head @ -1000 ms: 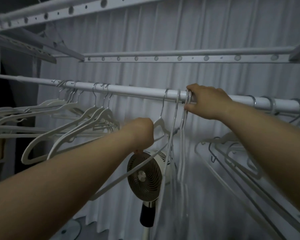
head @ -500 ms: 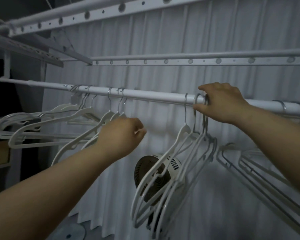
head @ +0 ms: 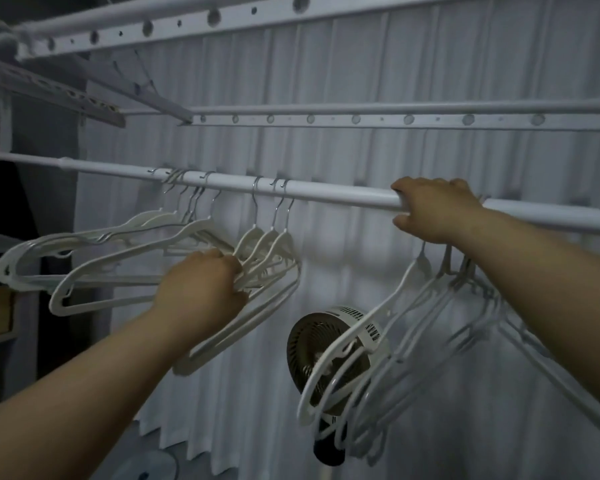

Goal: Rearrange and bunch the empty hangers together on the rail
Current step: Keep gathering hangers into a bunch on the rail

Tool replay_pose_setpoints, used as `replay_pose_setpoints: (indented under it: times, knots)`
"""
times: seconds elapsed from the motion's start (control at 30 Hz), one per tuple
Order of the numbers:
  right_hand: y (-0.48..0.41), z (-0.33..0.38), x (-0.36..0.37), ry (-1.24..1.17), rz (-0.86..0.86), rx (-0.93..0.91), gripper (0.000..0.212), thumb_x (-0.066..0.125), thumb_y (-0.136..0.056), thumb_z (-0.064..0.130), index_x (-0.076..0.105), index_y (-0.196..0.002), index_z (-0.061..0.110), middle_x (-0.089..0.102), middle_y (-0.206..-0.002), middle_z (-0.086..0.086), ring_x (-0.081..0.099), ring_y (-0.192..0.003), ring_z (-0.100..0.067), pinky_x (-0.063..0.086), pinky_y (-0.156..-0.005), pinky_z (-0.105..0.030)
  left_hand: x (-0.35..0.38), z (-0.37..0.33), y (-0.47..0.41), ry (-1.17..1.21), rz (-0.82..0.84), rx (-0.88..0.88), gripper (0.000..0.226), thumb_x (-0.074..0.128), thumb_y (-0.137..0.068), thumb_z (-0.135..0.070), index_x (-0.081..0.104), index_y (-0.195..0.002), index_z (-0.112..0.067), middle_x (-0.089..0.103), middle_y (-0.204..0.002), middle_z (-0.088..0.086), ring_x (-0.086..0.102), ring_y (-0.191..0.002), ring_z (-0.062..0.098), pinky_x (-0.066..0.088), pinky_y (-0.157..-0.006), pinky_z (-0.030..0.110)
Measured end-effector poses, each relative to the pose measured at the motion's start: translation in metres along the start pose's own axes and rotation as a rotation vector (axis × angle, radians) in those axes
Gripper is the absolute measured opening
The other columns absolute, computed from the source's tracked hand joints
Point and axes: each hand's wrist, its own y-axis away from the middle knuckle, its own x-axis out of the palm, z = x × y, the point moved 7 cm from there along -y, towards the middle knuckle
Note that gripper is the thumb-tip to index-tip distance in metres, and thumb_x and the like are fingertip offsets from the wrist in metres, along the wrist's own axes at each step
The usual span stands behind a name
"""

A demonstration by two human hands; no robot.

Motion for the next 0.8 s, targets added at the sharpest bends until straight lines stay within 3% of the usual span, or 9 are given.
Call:
replay_pose_setpoints:
  times: [0.17, 0.33, 0.5, 0.6, 0.73, 0.8]
  knots:
    - [-0.002, 0.0, 0.003, 0.053, -0.028, -0.003, 0.043, 0.048, -0.089, 0.01, 0.039, -0.132, 0.015, 0.051, -0.126, -0.013, 0.048, -0.112, -0.032, 0.034, -0.094, -0.037, 0.004, 0.009, -0.007, -0.135, -0.002, 0.053, 0.03, 0.05, -0.089, -0.029, 0.059, -0.114, -0.016, 0.055, -0.118, 0.005, 0.049, -0.113, 0.023, 0.041, -0.088, 0.03]
    - [-0.002, -0.002, 0.004, 0.043, -0.048, -0.017, 0.05, 0.047, -0.088, 0.004, 0.037, -0.134, 0.018, 0.052, -0.125, -0.012, 0.05, -0.109, -0.03, 0.034, -0.092, -0.035, 0.001, 0.007, -0.008, -0.282, -0.068, 0.107, 0.031, 0.04, -0.093, -0.03, 0.059, -0.112, -0.014, 0.057, -0.117, 0.005, 0.05, -0.113, 0.024, 0.041, -0.084, 0.03]
    - [0.002, -0.005, 0.005, 0.054, -0.066, -0.013, 0.056, 0.047, -0.087, 0.004, 0.032, -0.139, 0.02, 0.051, -0.129, -0.01, 0.048, -0.113, -0.03, 0.03, -0.098, -0.034, 0.003, 0.004, -0.016, -0.089, 0.038, 0.062, 0.025, 0.041, -0.094, -0.028, 0.06, -0.102, -0.013, 0.064, -0.097, 0.005, 0.061, -0.093, 0.025, 0.039, -0.07, 0.028]
    - [0.004, -0.007, 0.005, 0.058, -0.075, -0.01, 0.059, 0.046, -0.087, 0.002, 0.03, -0.14, 0.021, 0.049, -0.13, -0.009, 0.046, -0.114, -0.029, 0.027, -0.101, -0.034, 0.007, 0.0, -0.022, 0.01, 0.09, 0.057, 0.024, 0.041, -0.094, -0.024, 0.061, -0.095, -0.012, 0.053, -0.064, -0.001, 0.057, -0.071, 0.023, 0.042, -0.068, 0.028]
    - [0.006, -0.01, 0.004, 0.047, -0.073, -0.004, 0.059, 0.047, -0.087, 0.002, 0.03, -0.14, 0.022, 0.049, -0.13, -0.009, 0.046, -0.115, -0.028, 0.025, -0.104, -0.034, 0.014, -0.007, -0.032, 0.21, 0.148, 0.057, 0.026, 0.041, -0.094, -0.02, 0.064, -0.088, -0.008, 0.071, -0.078, 0.007, 0.065, -0.063, 0.022, 0.053, -0.07, 0.032]
    - [0.008, -0.011, 0.004, 0.046, -0.068, -0.001, 0.06, 0.047, -0.087, 0.002, 0.029, -0.141, 0.021, 0.049, -0.131, -0.009, 0.045, -0.117, -0.028, 0.024, -0.106, -0.035, 0.02, -0.01, -0.038, 0.327, 0.186, 0.055, 0.028, 0.042, -0.094, -0.018, 0.065, -0.084, -0.007, 0.072, -0.072, 0.005, 0.061, -0.048, 0.015, 0.051, -0.055, 0.025]
